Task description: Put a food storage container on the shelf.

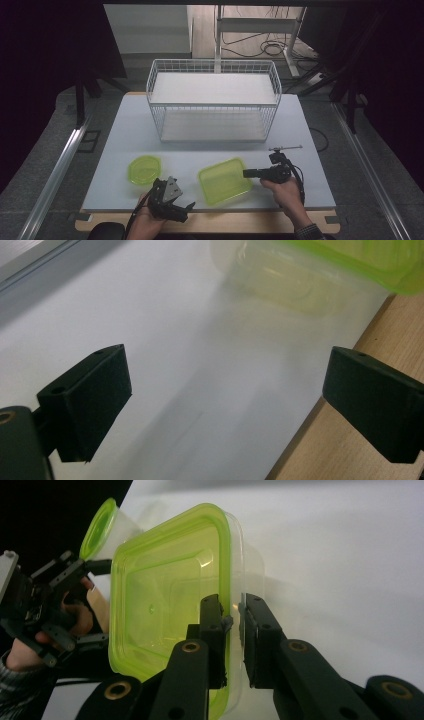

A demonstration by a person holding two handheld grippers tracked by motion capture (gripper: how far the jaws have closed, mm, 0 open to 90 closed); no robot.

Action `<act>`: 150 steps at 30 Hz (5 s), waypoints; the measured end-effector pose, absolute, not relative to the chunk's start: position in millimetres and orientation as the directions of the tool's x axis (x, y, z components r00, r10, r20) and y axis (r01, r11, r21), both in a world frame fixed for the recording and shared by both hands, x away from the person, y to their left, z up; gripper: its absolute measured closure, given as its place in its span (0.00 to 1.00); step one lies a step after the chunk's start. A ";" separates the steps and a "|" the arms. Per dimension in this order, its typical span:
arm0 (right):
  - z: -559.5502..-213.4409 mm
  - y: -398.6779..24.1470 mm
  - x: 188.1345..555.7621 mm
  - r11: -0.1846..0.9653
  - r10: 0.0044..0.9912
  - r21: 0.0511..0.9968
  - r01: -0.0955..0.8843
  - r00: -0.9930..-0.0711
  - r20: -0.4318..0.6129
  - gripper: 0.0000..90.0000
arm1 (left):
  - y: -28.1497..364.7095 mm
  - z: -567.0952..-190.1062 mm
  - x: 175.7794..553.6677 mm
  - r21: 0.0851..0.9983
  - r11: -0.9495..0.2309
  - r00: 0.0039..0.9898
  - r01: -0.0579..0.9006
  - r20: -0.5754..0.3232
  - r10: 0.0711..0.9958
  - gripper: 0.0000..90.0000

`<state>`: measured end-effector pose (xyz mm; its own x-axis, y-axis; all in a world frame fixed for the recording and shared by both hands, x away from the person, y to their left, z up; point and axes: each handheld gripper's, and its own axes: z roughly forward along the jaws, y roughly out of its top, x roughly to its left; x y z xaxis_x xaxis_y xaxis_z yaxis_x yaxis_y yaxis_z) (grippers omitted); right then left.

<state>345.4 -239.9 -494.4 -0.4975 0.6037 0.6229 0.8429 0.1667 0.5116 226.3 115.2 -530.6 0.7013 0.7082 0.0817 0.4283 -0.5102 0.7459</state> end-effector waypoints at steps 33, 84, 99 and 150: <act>-435.2 -259.6 364.7 -0.018 0.562 0.603 0.798 -0.491 0.666 0.89 | 116.7 -530.7 226.8 0.750 -0.503 0.697 0.430 0.078 0.712 0.06; -324.7 -205.2 445.6 -0.139 0.622 0.701 0.699 -0.490 0.611 0.89 | 117.9 -528.2 230.2 0.765 -0.452 0.721 0.459 -0.023 0.693 0.05; -317.5 -187.3 476.9 -0.155 0.673 0.704 0.693 -0.448 0.589 0.89 | 118.4 -528.1 229.8 0.758 -0.471 0.722 0.452 0.000 0.692 0.05; -308.5 -176.4 483.3 0.010 0.776 0.800 0.600 -0.509 0.372 0.45 | 123.1 -527.0 230.6 0.770 -0.447 0.714 0.456 -0.016 0.700 0.06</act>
